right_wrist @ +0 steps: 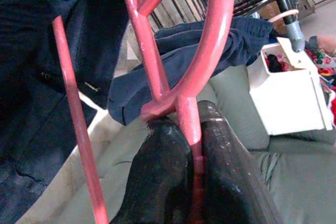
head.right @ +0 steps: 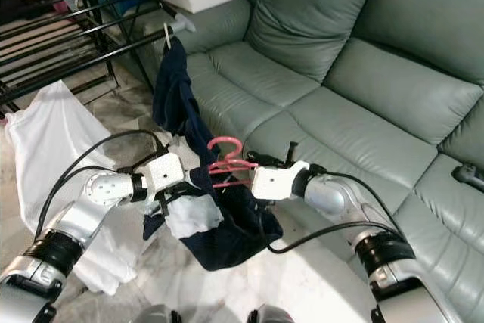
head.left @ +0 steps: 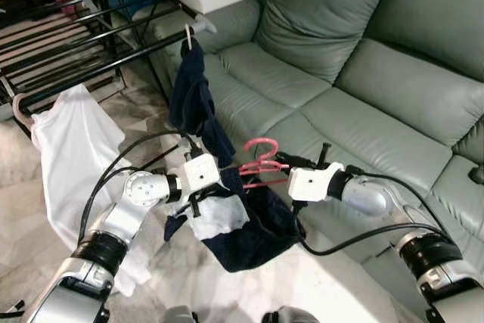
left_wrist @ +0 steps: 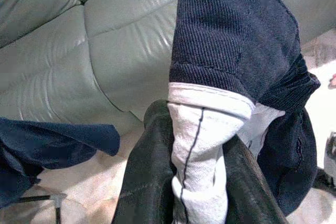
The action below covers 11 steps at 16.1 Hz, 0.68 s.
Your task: Hang hanger
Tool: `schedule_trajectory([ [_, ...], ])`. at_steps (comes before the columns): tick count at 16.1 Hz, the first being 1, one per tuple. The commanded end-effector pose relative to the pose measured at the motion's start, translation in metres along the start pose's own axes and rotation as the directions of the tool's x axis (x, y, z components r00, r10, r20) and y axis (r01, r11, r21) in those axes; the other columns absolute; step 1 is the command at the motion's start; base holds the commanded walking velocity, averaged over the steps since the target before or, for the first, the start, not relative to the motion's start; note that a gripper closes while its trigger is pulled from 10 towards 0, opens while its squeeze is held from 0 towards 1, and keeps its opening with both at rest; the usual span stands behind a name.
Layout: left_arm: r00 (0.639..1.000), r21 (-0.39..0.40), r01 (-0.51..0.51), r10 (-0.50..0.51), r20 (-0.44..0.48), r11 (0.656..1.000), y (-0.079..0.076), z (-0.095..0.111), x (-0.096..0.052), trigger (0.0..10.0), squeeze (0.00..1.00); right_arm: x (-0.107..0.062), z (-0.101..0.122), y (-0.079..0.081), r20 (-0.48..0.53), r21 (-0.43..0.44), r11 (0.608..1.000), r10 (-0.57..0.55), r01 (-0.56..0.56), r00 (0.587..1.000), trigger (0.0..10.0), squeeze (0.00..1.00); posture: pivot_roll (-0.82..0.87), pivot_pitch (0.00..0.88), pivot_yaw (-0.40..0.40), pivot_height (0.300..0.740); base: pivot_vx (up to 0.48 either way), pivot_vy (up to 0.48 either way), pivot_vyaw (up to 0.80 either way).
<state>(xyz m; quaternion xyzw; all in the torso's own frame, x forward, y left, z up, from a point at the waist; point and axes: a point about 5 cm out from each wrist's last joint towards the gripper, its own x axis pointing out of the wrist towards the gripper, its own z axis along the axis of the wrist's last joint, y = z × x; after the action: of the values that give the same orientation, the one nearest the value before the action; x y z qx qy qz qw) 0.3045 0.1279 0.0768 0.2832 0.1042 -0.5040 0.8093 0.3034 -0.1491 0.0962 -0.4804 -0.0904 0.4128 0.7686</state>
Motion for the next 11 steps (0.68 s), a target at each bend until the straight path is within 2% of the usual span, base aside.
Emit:
schedule_trajectory([
  [1,1.0,-0.028,0.001,-0.001,0.004,1.0,-0.001,-0.001,0.003,0.0,0.0,0.007,0.018,-0.025,0.116,0.007,0.991,-0.132,0.132,0.984,10.0,0.0,-0.02,0.005,0.021,0.74,0.0,0.0,0.0],
  [2,1.0,-0.028,-0.016,0.016,-0.009,0.999,0.0,-0.004,0.001,0.0,0.0,0.005,0.016,-0.021,0.117,0.077,0.996,-0.048,0.039,0.992,10.0,1.0,-0.02,0.004,0.023,0.74,0.0,0.0,0.0],
  [3,0.998,-0.036,-0.059,0.057,-0.034,0.998,0.005,-0.008,-0.001,0.0,0.0,0.002,0.014,-0.017,0.12,0.152,0.984,0.077,-0.095,0.99,10.0,1.0,-0.02,0.004,0.027,0.74,0.0,0.0,0.0],
  [4,0.995,-0.043,-0.085,0.083,-0.048,0.995,0.008,-0.012,-0.003,0.0,0.0,-0.003,0.012,-0.023,0.108,0.167,0.975,0.128,-0.145,0.986,10.0,1.0,-0.02,0.004,0.027,0.74,0.0,0.0,0.0],
  [5,0.993,-0.046,-0.101,0.099,-0.059,0.994,0.01,-0.014,-0.005,0.0,0.0,-0.008,0.009,-0.035,0.09,0.189,0.97,0.136,-0.152,0.987,10.0,1.0,-0.02,0.004,0.027,0.74,0.0,0.0,0.0],
  [7,0.99,-0.056,-0.118,0.114,-0.079,0.991,0.012,-0.019,-0.007,0.0,0.0,-0.018,0.002,-0.067,0.053,0.17,0.981,0.081,-0.089,0.995,10.0,1.0,-0.02,0.001,0.027,0.74,0.0,0.0,0.0],
  [8,0.99,-0.059,-0.123,0.118,-0.081,0.991,0.012,-0.02,-0.007,0.0,0.0,-0.021,0.001,-0.075,0.046,0.175,0.982,0.065,-0.072,0.997,10.0,1.0,-0.02,0.001,0.027,0.74,0.0,0.0,0.0],
  [9,0.988,-0.07,-0.134,0.127,-0.09,0.989,0.012,-0.023,-0.008,0.0,0.0,-0.034,-0.002,-0.103,0.031,0.207,0.978,0.0,-0.007,1.0,10.0,1.0,-0.02,0.0,0.03,0.74,0.0,0.0,0.0],
  [11,0.987,-0.077,-0.14,0.133,-0.093,0.987,0.012,-0.025,-0.009,0.0,0.0,-0.043,-0.004,-0.121,0.018,0.228,0.972,-0.06,0.054,0.998,10.0,1.0,-0.02,0.0,0.031,0.74,0.0,0.0,0.0],
])
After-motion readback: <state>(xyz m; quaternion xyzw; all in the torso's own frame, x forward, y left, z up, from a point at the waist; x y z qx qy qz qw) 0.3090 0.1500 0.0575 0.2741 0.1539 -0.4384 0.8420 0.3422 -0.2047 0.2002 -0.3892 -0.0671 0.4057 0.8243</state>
